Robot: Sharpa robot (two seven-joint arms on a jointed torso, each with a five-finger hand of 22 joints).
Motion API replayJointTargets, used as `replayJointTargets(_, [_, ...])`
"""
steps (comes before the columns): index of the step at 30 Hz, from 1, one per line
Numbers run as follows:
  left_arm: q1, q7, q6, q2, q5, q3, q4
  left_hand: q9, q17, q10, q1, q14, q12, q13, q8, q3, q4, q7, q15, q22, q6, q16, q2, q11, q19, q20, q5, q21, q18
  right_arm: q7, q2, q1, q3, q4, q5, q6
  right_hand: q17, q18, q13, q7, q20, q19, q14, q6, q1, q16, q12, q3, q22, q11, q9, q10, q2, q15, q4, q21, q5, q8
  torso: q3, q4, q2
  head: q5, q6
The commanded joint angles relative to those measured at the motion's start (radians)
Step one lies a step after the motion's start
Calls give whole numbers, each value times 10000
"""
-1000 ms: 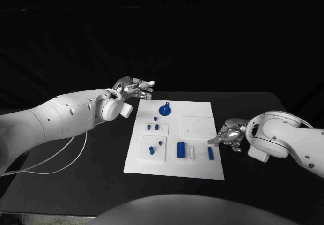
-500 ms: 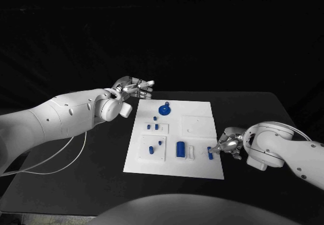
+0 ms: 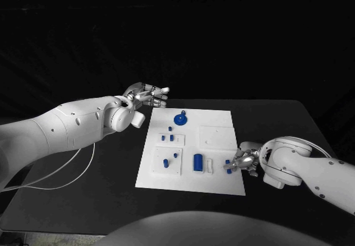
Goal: Assemble the parts on the task board
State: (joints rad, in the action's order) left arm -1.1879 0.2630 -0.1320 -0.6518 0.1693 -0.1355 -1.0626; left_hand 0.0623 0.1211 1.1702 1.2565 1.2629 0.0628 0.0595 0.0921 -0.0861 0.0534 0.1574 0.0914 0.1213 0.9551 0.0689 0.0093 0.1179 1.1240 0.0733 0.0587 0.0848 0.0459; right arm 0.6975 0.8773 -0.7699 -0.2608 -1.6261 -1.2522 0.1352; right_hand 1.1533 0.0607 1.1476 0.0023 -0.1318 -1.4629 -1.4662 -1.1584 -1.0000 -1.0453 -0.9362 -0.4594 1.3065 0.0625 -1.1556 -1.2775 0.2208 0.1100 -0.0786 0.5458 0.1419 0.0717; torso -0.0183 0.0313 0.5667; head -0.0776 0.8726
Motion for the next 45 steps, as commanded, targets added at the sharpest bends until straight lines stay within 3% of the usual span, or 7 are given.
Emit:
replayJointTargets(1, [15, 25, 169, 15, 11, 6, -19, 13, -5, -63, -65, -95, 32, 15, 36, 5, 77, -14, -6, -9, -80, -43, -26, 9, -43, 1, -58, 49, -13, 580, -79, 101, 61, 106, -381, -5, -2, 16, -19, -33, -18, -503, 47, 76, 136, 39, 11, -164, -8, -8, 82, 79, -9, 27, 45, -51, -137, -74, 1, -2, 2, -2, 0])
replayJointTargets(11, [15, 12, 194, 51, 11, 6, 2, 12, -6, -73, -83, -98, 32, 14, 32, 5, 99, -11, -4, -12, -97, -42, -26, 12, -43, 3, -58, 50, -12, 604, -245, 113, 117, 297, -510, 79, 26, 7, -33, -70, -36, -504, 46, 92, 310, 25, -2, -911, 6, 18, 162, 111, -108, 48, 516, -14, 292, -73, 4, -1, -8, -14, 0])
replayJointTargets(16, [15, 0, 210, 65, 11, 5, 17, 12, -6, -73, -83, -98, 32, 14, 32, 5, 99, -11, -4, -12, -97, -42, -26, 12, -43, 3, -58, 50, -12, 614, -371, 112, 337, 418, -593, 195, 36, -9, -39, -84, -44, -497, 49, 98, 348, 29, 4, -1107, 43, 31, 240, 137, -274, 53, 978, 10, 600, -78, 8, 5, -7, -5, 0])
replayJointTargets(28, [16, -38, 241, 53, 18, 4, 12, 13, -6, -87, -100, -98, 35, 15, 40, 14, 150, -7, -4, -22, -113, -41, -25, 16, -47, 7, -58, 50, -10, 627, -618, 113, 873, 628, -803, 623, 31, -18, -89, -70, -47, -490, 55, 174, 328, 48, 90, -1268, 49, 23, 318, 218, -373, 52, 1173, -31, 853, -81, 4, 20, -4, -36, 0])
replayJointTargets(32, [16, -41, 255, 63, 22, 4, 12, 13, -6, -87, -100, -98, 35, 15, 40, 14, 150, -7, -4, -22, -113, -41, -25, 16, -47, 7, -58, 50, -10, 631, -617, 113, 932, 628, -846, 712, 33, -5, -110, -43, -34, -486, 65, 234, 386, 60, 126, -1447, 54, 5, 527, 270, -393, 39, 1371, -83, 1187, -77, 7, 24, -15, -18, 0])
replayJointTargets(38, [16, -43, 255, 56, 28, 4, 8, 13, -6, -87, -100, -98, 35, 15, 40, 14, 150, -7, -4, -22, -113, -41, -25, 16, -47, 7, -58, 50, -10, 630, -630, 113, 981, 562, -854, 705, 89, 33, -90, 79, 1, -496, 56, 440, 298, 4, 98, -1706, 105, -49, 1490, 305, -636, 3, 1649, -63, 1294, -88, -1, 9, -12, -4, 0])
replayJointTargets(45, [16, -44, 253, 44, 31, 3, -4, 13, -6, -87, -100, -98, 35, 15, 40, 14, 150, -7, -4, -22, -113, -41, -25, 16, -47, 7, -58, 50, -10, 556, -620, 114, 998, 425, -570, 489, 140, 133, -122, 425, 38, -469, 94, 660, 297, -22, 187, -3242, 282, -152, 1902, 406, -1107, -42, 2619, 25, 2881, -73, 5, 4, -2, -17, 0])
